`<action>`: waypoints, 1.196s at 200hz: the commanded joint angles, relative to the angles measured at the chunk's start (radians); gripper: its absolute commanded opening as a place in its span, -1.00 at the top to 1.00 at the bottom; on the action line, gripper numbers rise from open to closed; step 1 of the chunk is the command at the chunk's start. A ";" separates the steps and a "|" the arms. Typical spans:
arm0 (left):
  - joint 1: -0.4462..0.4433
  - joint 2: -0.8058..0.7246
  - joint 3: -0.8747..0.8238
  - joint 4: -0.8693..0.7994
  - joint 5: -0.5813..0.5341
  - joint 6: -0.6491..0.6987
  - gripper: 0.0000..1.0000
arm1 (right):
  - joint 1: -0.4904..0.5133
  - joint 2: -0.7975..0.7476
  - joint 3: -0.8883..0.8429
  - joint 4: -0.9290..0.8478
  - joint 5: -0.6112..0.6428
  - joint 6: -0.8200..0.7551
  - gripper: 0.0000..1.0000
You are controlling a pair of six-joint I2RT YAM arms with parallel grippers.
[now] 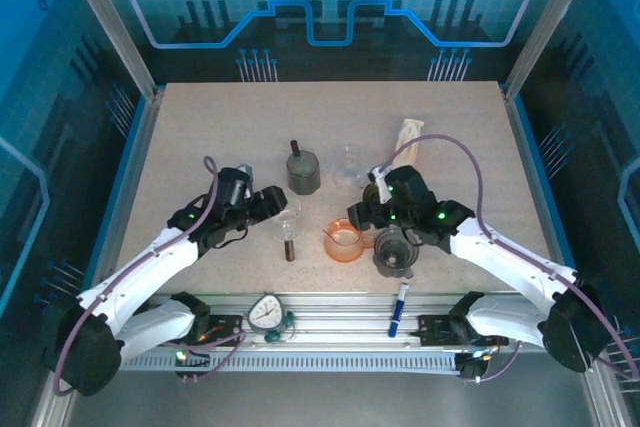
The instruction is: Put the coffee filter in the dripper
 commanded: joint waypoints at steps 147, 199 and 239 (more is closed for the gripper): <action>-0.033 0.099 0.009 -0.067 -0.047 0.013 0.03 | 0.238 0.219 0.142 -0.051 -0.022 -0.081 -0.31; -0.035 0.140 0.045 -0.064 -0.067 0.020 0.11 | 0.261 0.304 0.178 -0.075 -0.009 -0.102 -0.09; -0.032 0.166 0.072 -0.055 -0.071 0.024 0.12 | 0.272 0.364 0.205 -0.091 0.008 -0.110 0.09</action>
